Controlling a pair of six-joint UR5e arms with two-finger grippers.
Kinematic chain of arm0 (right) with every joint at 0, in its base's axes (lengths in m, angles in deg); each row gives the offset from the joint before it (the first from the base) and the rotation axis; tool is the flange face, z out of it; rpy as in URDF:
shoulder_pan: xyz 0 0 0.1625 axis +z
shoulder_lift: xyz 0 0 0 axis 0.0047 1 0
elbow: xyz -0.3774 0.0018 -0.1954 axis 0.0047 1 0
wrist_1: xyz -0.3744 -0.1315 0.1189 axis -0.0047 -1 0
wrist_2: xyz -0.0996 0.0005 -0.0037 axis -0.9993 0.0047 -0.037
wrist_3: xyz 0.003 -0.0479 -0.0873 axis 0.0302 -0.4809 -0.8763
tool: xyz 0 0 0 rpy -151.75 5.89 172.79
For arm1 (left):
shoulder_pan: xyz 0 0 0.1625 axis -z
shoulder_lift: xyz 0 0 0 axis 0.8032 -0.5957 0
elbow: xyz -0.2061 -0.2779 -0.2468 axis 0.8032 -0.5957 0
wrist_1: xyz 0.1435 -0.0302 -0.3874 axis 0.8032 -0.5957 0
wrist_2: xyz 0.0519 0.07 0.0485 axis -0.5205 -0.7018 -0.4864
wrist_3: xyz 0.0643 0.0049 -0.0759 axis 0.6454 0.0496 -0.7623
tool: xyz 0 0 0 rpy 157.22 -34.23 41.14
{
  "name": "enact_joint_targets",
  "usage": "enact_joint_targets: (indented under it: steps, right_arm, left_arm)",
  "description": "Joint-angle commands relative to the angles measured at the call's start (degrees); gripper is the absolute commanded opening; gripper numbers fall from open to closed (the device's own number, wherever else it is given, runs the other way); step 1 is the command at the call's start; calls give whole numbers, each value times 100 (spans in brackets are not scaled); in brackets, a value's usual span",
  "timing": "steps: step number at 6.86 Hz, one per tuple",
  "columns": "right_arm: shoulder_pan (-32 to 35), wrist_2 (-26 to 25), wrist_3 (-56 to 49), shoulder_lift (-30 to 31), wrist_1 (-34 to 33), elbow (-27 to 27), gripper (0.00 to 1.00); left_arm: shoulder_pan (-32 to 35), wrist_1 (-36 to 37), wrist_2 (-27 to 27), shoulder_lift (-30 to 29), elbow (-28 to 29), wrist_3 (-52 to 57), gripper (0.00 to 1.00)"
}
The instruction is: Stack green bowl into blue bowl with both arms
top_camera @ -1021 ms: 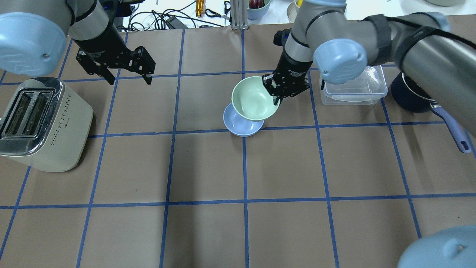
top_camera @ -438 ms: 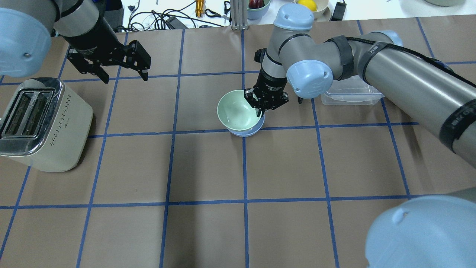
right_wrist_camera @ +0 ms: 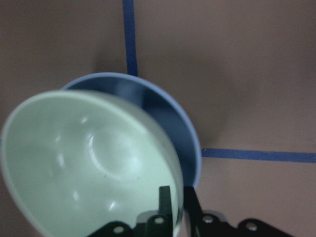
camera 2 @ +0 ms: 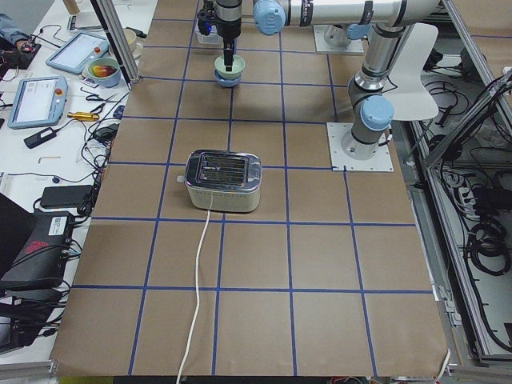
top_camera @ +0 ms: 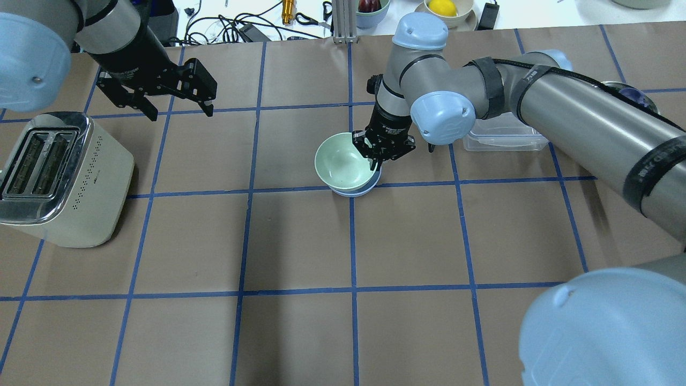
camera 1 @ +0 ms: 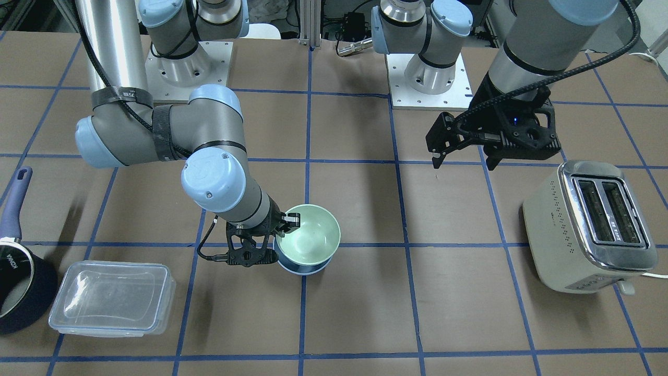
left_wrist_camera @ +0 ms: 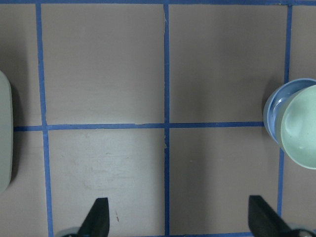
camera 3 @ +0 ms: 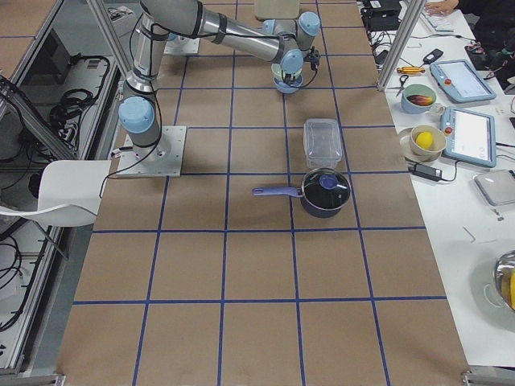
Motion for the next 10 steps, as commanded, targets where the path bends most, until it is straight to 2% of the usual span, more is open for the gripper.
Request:
enact_joint_targets:
  steps: [1,2,3,4,5,7,10]
  right_arm:
    - [-69,-21,4,216,97,28,100]
    - [-209,-195,-49,462,132,63,100]
    - [-445,-284,-93,969,350,11,100]
    - [-760,-1129,-102,1435,796,28,100]
    - [-964,-1407,-154,1779,1401,80,100]
    - [-1167,-1488,-1117,2439,1967,116,100]
    - [-1282,-1471,-1113,2494,2084,125,100]
  left_arm:
    - [-8,22,8,-66,-6,6,100]
    - [-8,22,-18,-58,-32,6,100]
    - [18,31,-62,-49,-67,-3,100]
    - [10,31,-45,-31,-77,6,100]
    - [19,40,-53,-14,-33,6,100]
    - [27,101,-62,-93,-76,-30,100]
    - [54,-12,-80,231,29,-38,100]
